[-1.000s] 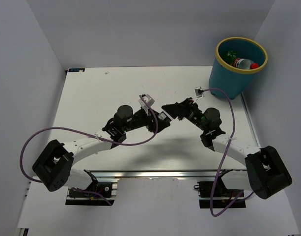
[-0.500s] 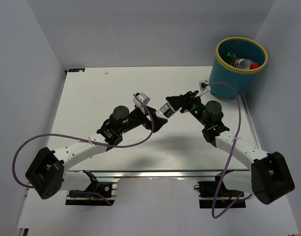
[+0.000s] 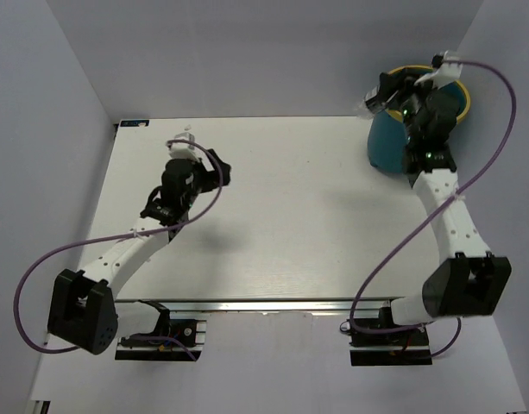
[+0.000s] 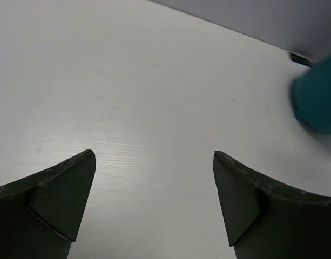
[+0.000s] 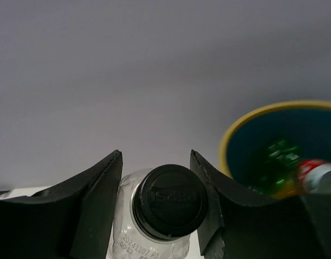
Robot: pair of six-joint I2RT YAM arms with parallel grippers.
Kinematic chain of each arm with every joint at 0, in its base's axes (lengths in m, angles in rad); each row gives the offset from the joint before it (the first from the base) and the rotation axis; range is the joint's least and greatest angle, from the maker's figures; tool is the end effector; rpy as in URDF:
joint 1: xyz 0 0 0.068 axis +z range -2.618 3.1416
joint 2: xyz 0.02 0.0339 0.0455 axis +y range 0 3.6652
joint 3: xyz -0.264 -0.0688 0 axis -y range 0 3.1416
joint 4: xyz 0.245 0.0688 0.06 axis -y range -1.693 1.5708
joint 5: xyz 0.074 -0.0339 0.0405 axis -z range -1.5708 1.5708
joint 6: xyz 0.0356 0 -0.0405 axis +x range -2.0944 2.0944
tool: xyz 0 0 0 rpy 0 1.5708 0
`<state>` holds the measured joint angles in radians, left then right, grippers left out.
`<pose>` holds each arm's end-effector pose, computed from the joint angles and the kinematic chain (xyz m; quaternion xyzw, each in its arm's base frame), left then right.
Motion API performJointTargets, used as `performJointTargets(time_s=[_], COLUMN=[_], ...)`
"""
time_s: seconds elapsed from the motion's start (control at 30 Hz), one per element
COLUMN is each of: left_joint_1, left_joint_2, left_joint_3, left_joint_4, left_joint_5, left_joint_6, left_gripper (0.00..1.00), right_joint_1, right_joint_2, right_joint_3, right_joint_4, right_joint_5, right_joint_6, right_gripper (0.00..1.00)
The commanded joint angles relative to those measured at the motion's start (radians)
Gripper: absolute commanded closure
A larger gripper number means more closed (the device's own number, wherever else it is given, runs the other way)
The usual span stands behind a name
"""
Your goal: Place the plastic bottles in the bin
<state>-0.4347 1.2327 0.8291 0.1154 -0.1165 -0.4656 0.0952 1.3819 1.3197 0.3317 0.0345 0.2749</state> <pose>0.2613 -0.1168 0.2904 -0.0472 0.7993 -0.2178 0.5580 0.3230 0.0296 0.4466 0.0680 0.6019 0.1361 0.7839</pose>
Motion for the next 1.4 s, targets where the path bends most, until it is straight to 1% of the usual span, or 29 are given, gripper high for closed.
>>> performJointTargets(time_s=[0.0, 0.03, 0.07, 0.13, 0.17, 0.2, 0.27, 0.3, 0.33, 0.37, 0.4, 0.43, 0.47, 0.6, 0.7, 0.77, 0.8, 0.83, 0.93, 0.97, 1.03, 1.07, 1.1, 1.13, 1.17, 1.2, 1.3, 1.33, 1.37], left_joint_1=[0.112, 0.163, 0.189, 0.243, 0.255, 0.264, 0.286, 0.289, 0.295, 0.297, 0.298, 0.300, 0.300, 0.300, 0.300, 0.300, 0.301, 0.301, 0.301, 0.300, 0.301, 0.300, 0.300, 0.301, 0.300, 0.300, 0.300, 0.300, 0.301], left_joint_2=[0.027, 0.030, 0.031, 0.031, 0.034, 0.036, 0.045, 0.050, 0.056, 0.073, 0.080, 0.089, 0.102, 0.106, 0.088, 0.071, 0.047, 0.033, -0.021, -0.035, -0.080, -0.094, -0.111, -0.127, -0.194, -0.194, -0.260, -0.275, -0.289], left_joint_3=[0.056, 0.054, 0.042, 0.033, 0.028, 0.028, 0.033, 0.038, 0.041, 0.045, 0.059, 0.067, 0.070, 0.076, 0.070, 0.058, 0.050, 0.035, 0.015, 0.005, -0.013, -0.019, -0.024, -0.028, -0.034, -0.038, -0.068, -0.077, -0.085], left_joint_4=[-0.192, -0.195, -0.192, -0.194, -0.197, -0.204, -0.212, -0.212, -0.209, -0.210, -0.217, -0.221, -0.224, -0.227, -0.244, -0.252, -0.250, -0.253, -0.272, -0.292, -0.306, -0.321, -0.326, -0.336, -0.371, -0.372, -0.361, -0.355, -0.349], left_joint_5=[-0.083, -0.071, -0.055, -0.038, -0.040, -0.043, -0.061, -0.063, -0.061, -0.061, -0.064, -0.061, -0.060, -0.037, -0.032, -0.026, -0.023, -0.020, -0.014, -0.015, -0.025, -0.028, -0.037, -0.046, -0.087, -0.087, -0.117, -0.118, -0.124], left_joint_6=[-0.120, -0.128, -0.136, -0.153, -0.154, -0.156, -0.156, -0.153, -0.148, -0.143, -0.143, -0.142, -0.139, -0.136, -0.136, -0.139, -0.139, -0.142, -0.145, -0.146, -0.150, -0.151, -0.151, -0.151, -0.147, -0.146, -0.130, -0.125, -0.120], left_gripper=[0.02, 0.02, 0.02, 0.02, 0.02, 0.02, 0.02, 0.02, 0.02, 0.02, 0.02, 0.02, 0.02, 0.02, 0.02, 0.02, 0.02, 0.02, 0.02, 0.02, 0.02, 0.02, 0.02, 0.02, 0.02, 0.02, 0.02, 0.02, 0.02], right_joint_1=[-0.057, -0.066, -0.077, -0.115, -0.123, -0.136, -0.147, -0.158, -0.160, -0.161, -0.161, -0.161, -0.161, -0.161, -0.157, -0.141, -0.132, -0.123, -0.056, -0.022, 0.023, 0.084, 0.119, 0.150, 0.217, 0.218, 0.221, 0.221, 0.221], right_joint_2=[0.147, 0.188, 0.280, 0.369, 0.447, 0.483, 0.573, 0.601, 0.643, 0.657, 0.669, 0.675, 0.669, 0.574, 0.484, 0.413, 0.352, 0.315, 0.159, 0.123, 0.019, -0.013, -0.088, -0.127, -0.214, -0.215, -0.306, -0.355, -0.380], right_joint_3=[0.217, 0.274, 0.396, 0.511, 0.595, 0.628, 0.705, 0.781, 0.812, 0.841, 0.886, 0.897, 0.900, 0.802, 0.744, 0.718, 0.696, 0.620, 0.454, 0.346, 0.238, 0.116, 0.043, -0.029, -0.218, -0.270, -0.439, -0.567, -0.629], right_joint_4=[-0.095, -0.109, -0.129, -0.184, -0.191, -0.181, -0.187, -0.198, -0.203, -0.207, -0.218, -0.244, -0.256, -0.255, -0.281, -0.344, -0.373, -0.384, -0.353, -0.344, -0.342, -0.336, -0.265, -0.229, -0.162, -0.157, -0.097, -0.013, 0.033], right_joint_5=[0.076, 0.099, 0.116, 0.168, 0.198, 0.265, 0.323, 0.355, 0.366, 0.370, 0.373, 0.364, 0.340, 0.271, 0.144, 0.067, 0.048, 0.030, -0.016, -0.063, -0.090, -0.100, -0.091, -0.078, -0.087, -0.087, -0.146, -0.150, -0.154], right_joint_6=[-0.141, -0.157, -0.176, -0.184, -0.186, -0.186, -0.189, -0.189, -0.192, -0.201, -0.213, -0.213, -0.213, -0.207, -0.230, -0.217, -0.207, -0.201, -0.181, -0.160, -0.137, -0.134, -0.131, -0.123, -0.067, -0.039, 0.041, 0.084, 0.101], right_gripper=[0.74, 0.74, 0.74, 0.72, 0.72, 0.71, 0.68, 0.69, 0.66, 0.57, 0.45, 0.14, 0.11, 0.11, 0.11, 0.11, 0.11, 0.11, 0.11, 0.11, 0.11, 0.11, 0.11, 0.11, 0.11, 0.11, 0.11, 0.11, 0.11])
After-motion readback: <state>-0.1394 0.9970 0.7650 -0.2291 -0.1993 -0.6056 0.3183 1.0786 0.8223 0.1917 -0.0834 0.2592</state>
